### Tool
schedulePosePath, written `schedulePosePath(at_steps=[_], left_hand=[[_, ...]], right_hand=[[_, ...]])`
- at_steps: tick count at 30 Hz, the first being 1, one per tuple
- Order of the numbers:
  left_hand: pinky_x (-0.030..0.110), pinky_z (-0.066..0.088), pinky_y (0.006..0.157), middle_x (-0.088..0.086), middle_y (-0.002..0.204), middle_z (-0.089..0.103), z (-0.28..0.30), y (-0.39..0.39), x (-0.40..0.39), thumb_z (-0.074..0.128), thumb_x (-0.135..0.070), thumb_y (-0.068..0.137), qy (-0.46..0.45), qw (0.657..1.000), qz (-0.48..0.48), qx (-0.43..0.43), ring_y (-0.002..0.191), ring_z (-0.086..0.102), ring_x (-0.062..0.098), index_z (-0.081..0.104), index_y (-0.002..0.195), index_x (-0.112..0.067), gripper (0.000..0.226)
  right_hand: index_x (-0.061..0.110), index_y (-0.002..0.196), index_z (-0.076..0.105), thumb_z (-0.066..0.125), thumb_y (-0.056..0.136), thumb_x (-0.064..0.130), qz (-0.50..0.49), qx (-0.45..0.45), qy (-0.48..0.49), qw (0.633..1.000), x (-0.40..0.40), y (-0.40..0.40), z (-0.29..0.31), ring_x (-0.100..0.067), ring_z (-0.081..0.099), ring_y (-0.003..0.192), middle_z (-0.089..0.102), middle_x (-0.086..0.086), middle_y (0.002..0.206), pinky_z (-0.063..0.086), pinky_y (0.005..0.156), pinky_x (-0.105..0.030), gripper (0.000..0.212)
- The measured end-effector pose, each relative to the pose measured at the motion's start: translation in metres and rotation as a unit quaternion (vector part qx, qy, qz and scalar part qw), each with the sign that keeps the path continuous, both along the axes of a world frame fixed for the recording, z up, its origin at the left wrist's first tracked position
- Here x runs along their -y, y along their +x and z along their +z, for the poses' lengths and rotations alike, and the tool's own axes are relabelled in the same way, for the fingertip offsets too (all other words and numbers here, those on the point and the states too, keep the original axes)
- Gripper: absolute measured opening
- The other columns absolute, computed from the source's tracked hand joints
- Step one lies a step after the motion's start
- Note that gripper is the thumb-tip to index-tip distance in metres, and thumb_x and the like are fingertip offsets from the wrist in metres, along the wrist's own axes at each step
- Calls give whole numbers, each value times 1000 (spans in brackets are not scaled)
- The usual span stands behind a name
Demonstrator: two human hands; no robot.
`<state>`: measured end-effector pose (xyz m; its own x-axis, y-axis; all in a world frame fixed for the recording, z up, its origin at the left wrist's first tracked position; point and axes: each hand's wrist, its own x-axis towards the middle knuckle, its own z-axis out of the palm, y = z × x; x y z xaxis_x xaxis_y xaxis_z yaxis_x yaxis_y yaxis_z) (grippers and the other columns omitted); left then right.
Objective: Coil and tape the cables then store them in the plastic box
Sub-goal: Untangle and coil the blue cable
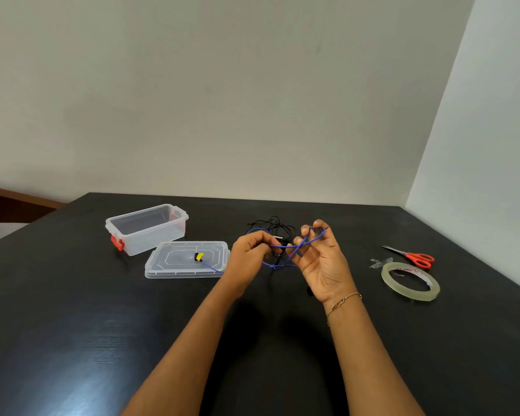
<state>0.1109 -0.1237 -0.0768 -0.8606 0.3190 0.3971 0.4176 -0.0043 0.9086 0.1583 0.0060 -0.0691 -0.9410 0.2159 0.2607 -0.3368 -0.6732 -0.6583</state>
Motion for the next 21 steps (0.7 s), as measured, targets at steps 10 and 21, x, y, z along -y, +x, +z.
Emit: schedulePosePath(at_steps=[10, 21], left_hand=[[8, 48, 69, 1, 71, 66, -1, 7, -3, 51, -10, 92, -22, 994, -93, 44, 69, 63, 2, 66, 79, -18, 22], [6, 39, 56, 6, 63, 50, 3, 4, 6, 45, -23, 96, -31, 993, -64, 91, 53, 44, -1, 66, 74, -15, 32]], right_hand=[[18, 74, 56, 44, 92, -1, -95, 33, 212, 972, 3, -6, -7, -11, 48, 62, 62, 3, 89, 46, 64, -32, 29], [6, 105, 67, 46, 88, -7, -345, 5, 663, 664, -5, -17, -27, -12, 40, 85, 63, -7, 98, 33, 71, -5, 30]])
